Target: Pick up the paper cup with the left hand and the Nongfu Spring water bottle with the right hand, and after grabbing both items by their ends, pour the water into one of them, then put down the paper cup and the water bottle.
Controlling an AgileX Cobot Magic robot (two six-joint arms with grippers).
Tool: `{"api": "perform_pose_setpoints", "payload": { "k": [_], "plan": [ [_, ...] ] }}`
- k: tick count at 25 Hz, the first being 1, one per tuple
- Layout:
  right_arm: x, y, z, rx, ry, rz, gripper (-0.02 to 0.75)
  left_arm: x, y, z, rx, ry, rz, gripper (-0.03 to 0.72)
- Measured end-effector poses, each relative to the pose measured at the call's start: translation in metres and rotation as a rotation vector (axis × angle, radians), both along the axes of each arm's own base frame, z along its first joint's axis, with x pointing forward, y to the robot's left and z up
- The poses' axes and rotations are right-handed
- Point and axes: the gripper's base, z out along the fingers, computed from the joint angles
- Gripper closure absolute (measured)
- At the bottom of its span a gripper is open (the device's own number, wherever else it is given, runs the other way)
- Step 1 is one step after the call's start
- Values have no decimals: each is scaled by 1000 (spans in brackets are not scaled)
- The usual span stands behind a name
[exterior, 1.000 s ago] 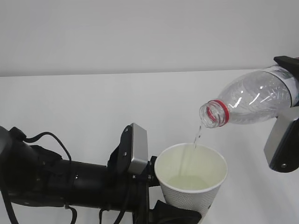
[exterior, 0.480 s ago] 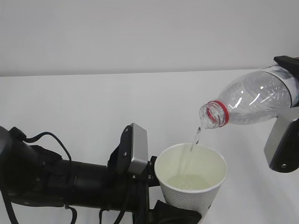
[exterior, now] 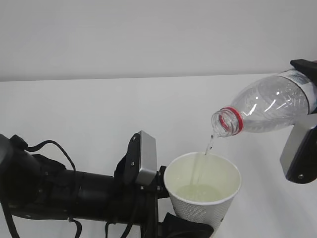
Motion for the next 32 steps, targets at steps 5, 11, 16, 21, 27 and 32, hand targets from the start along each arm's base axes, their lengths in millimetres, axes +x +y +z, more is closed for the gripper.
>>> {"api": "perform_pose_setpoints", "payload": {
  "k": [5,11,16,21,27,32],
  "plan": [
    [0,0,0,-2,-3,0,274,0,0,0,0,0,0,184],
    [0,0,1,-13,-10,-1,274,0,0,0,2,0,0,184],
    [0,0,1,-11,-10,-4,274,0,0,0,2,0,0,183],
    [0,0,1,-13,-10,-4,274,0,0,0,2,0,0,184],
    [0,-1,1,-13,-10,-5,274,0,0,0,2,0,0,184],
    [0,-1,1,-14,-10,-5,274,0,0,0,2,0,1,184]
  ]
}}
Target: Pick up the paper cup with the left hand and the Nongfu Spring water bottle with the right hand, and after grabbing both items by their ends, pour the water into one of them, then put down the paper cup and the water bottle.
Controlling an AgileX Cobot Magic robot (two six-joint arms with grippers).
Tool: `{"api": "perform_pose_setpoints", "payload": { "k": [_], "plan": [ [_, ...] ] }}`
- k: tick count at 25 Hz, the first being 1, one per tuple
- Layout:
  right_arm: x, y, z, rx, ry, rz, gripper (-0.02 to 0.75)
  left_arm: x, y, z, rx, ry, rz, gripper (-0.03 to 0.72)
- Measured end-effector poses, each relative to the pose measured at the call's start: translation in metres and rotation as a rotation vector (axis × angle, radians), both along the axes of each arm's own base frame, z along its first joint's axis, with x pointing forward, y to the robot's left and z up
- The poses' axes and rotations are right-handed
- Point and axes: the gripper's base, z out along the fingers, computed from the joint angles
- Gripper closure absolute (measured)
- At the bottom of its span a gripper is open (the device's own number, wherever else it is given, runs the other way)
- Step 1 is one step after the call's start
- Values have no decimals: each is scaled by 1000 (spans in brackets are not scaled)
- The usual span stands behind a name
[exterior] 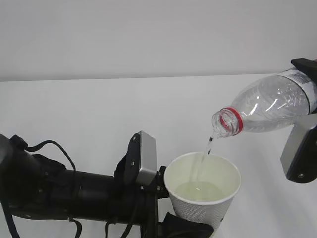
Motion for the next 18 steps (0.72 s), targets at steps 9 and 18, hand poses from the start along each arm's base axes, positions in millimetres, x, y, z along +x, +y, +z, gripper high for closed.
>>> {"api": "perform_pose_setpoints", "payload": {
  "k": [9,18],
  "plan": [
    [0,0,0,0,0,0,274,1,0,0,-2,3,15,184],
    [0,0,0,0,0,0,274,1,0,0,-2,3,15,184]
  ]
}}
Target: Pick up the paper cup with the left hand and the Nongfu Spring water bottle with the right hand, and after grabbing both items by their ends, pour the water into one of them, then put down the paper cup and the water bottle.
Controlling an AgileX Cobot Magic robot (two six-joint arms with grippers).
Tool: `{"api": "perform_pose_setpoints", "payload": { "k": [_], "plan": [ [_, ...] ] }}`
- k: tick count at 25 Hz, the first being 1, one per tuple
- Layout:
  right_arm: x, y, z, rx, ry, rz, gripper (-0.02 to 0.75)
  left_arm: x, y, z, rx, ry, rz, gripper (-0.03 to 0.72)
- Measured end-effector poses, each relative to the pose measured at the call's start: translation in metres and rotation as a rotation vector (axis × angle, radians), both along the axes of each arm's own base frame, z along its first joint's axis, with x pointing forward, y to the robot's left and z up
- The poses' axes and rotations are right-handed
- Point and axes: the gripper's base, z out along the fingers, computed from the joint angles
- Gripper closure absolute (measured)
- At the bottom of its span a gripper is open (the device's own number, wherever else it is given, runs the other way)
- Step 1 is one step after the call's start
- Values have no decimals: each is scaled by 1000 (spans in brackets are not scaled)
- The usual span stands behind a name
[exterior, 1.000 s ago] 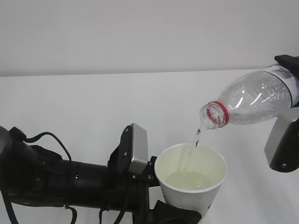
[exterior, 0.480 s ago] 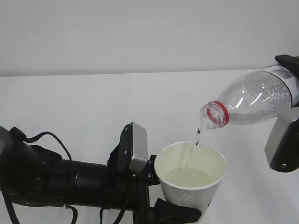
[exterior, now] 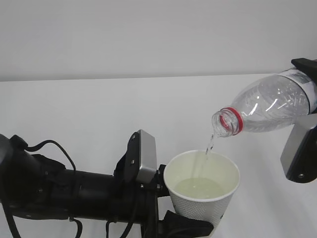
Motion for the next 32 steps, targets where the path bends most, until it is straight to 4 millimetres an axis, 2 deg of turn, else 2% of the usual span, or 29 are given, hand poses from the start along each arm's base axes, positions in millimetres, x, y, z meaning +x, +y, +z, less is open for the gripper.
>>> {"api": "perform_pose_setpoints", "payload": {
  "k": [32],
  "plan": [
    [0,0,0,-1,-3,-1,274,0,0,0,0,0,1,184]
  ]
}}
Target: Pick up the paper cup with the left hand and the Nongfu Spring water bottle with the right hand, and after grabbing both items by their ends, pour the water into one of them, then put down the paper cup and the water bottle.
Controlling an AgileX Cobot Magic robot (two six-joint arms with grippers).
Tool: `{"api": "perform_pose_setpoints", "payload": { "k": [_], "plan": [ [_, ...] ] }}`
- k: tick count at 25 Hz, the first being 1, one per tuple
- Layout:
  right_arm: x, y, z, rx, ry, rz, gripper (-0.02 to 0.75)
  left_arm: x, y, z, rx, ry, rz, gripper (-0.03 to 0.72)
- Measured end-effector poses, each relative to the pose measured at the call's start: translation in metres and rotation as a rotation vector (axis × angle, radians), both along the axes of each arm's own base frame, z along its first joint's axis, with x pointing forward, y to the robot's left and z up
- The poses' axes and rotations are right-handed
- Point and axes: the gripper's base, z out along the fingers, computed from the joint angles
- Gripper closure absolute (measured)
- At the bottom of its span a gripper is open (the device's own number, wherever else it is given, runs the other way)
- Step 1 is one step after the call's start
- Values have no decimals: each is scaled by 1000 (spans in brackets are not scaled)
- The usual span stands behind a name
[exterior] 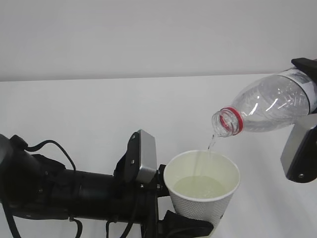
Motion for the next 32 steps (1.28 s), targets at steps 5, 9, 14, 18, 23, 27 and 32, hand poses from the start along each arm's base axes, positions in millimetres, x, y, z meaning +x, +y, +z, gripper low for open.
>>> {"api": "perform_pose_setpoints", "payload": {
  "k": [5,9,14,18,23,27,32],
  "plan": [
    [0,0,1,0,-6,-1,274,0,0,0,0,0,1,184],
    [0,0,1,0,-6,-1,274,0,0,0,0,0,1,184],
    [0,0,1,-1,-6,-1,274,0,0,0,0,0,1,184],
    [0,0,1,-3,-7,-1,274,0,0,0,0,0,1,184],
    [0,0,1,-12,-9,-1,274,0,0,0,0,0,1,184],
    [0,0,1,-14,-11,-1,274,0,0,0,0,0,1,184],
    [0,0,1,-15,-14,-2,274,0,0,0,0,0,1,185]
  ]
}}
